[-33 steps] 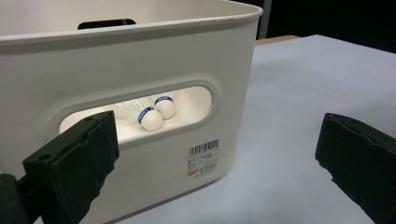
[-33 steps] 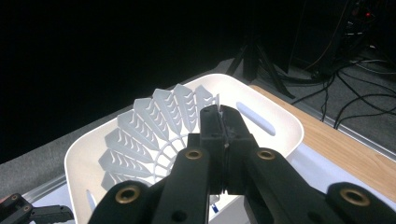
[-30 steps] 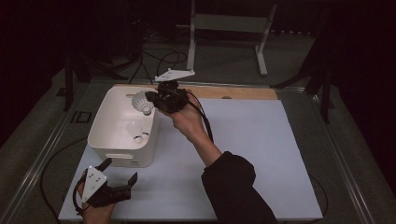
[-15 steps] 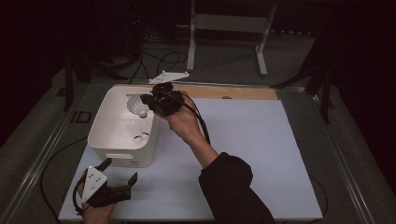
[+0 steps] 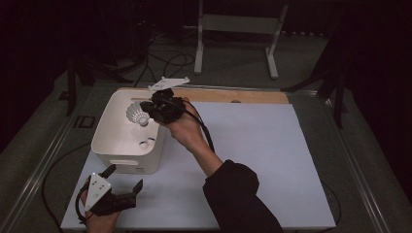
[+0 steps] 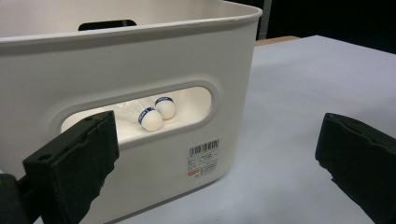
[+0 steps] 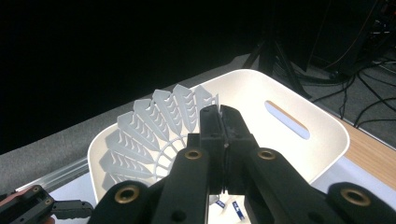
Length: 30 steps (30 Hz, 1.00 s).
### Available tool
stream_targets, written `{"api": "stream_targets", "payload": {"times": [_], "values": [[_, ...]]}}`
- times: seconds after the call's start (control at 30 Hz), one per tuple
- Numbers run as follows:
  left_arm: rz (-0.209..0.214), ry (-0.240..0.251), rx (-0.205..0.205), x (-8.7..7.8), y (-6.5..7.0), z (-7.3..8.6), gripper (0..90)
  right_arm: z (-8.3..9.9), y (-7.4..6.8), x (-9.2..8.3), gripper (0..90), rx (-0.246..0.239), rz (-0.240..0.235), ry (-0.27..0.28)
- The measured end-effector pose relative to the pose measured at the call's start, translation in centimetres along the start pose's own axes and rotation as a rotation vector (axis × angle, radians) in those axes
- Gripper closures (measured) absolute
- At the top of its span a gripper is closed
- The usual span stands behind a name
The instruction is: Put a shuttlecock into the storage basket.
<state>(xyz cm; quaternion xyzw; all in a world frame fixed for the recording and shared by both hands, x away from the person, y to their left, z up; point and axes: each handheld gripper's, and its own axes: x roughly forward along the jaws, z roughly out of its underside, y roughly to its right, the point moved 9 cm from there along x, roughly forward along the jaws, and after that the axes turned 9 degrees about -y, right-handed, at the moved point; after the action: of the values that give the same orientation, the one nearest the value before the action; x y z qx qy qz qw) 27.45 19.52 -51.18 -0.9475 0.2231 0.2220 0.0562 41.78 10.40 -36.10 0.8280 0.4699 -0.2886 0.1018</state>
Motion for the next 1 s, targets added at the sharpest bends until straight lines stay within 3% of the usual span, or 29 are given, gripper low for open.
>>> {"api": "stream_targets", "payload": {"times": [0.17, 0.2, 0.3, 0.4, 0.53, 0.7, 1.0], "values": [[0.001, 0.0, 0.002, 0.0, 0.0, 0.0, 0.2, 0.0, -0.3, 0.2, 86.9, -0.003, -0.011, -0.001], [0.001, 0.0, 0.001, 0.0, 0.0, 0.0, 0.2, -0.1, -0.5, 0.3, 82.5, -0.006, -0.021, 0.002], [0.0, 0.0, 0.0, 0.0, 0.0, 0.0, 0.2, -0.2, -0.9, 0.5, 52.5, -0.014, -0.059, 0.007], [0.001, 0.0, -0.001, 0.0, 0.0, 0.0, 0.2, 0.0, -0.5, 0.7, 33.3, 0.001, -0.028, -0.005], [0.001, 0.0, -0.001, 0.0, 0.0, 0.0, 0.2, 0.2, 0.6, 0.5, 19.8, 0.023, 0.033, -0.011], [0.001, 0.001, 0.001, 0.1, 0.0, 0.0, 0.2, 0.4, 1.8, 0.2, 14.0, 0.04, 0.077, -0.009], [0.001, 0.001, 0.0, 0.1, 0.0, 0.0, 0.2, 0.9, 3.4, -0.2, 13.0, 0.06, 0.113, -0.006]]}}
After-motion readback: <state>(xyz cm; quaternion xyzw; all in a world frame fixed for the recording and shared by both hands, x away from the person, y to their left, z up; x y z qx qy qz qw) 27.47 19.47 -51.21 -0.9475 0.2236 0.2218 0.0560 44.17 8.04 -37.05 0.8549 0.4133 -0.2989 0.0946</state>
